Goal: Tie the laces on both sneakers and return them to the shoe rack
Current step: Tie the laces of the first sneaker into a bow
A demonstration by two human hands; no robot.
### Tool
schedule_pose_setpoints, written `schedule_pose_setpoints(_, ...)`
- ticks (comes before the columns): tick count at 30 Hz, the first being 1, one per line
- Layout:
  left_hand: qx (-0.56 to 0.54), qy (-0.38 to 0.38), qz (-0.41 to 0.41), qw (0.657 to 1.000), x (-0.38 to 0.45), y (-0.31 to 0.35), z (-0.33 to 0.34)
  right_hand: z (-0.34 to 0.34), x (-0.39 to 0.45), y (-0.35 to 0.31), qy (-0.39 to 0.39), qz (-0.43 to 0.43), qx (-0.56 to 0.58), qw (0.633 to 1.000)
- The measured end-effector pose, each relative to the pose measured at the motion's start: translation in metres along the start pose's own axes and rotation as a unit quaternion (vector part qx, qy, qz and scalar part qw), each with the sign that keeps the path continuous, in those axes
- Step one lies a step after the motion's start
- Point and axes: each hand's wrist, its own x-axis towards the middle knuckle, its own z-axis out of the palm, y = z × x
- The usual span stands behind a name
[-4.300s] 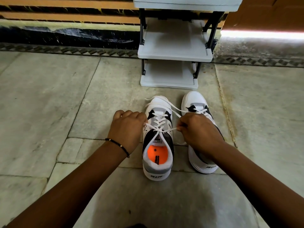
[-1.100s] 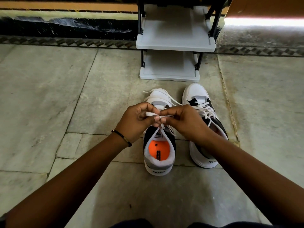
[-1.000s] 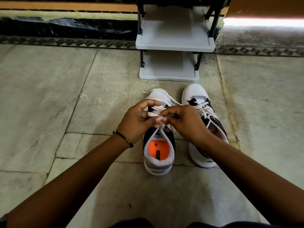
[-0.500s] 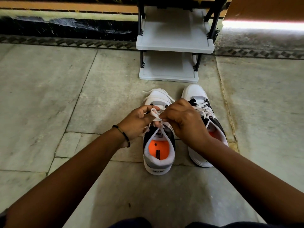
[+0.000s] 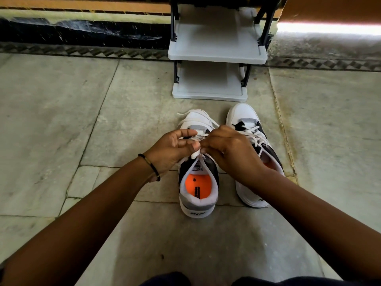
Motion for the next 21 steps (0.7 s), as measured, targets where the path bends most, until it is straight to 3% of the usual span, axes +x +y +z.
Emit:
schedule_pose_setpoints(8, 0.189, 0.030, 0.124, 0.974, -0.003, 0.006, 0.001, 0.000, 0.010, -0.001, -0.037, 0.123, 0.024, 0.991)
schedule_pose_setpoints(10, 0.262, 0.053, 0.155, 0.951, -0.004, 0.003, 0.004, -0.001, 0.008, -0.002, -0.041, 0.135, 0.011, 0.990)
schedule_pose_setpoints(13, 0.395, 0.080, 0.208, 0.891, -0.003, -0.004, 0.006, -0.002, 0.005, -0.008, -0.038, 0.143, 0.007, 0.989)
schedule_pose_setpoints(15, 0.421, 0.087, 0.218, 0.876, -0.003, -0.005, 0.006, -0.002, 0.004, -0.014, -0.036, 0.133, -0.010, 0.990)
schedule_pose_setpoints(21, 0.409, 0.092, 0.213, 0.883, -0.002, -0.004, 0.009, 0.001, 0.002, -0.017, -0.027, 0.109, -0.061, 0.992)
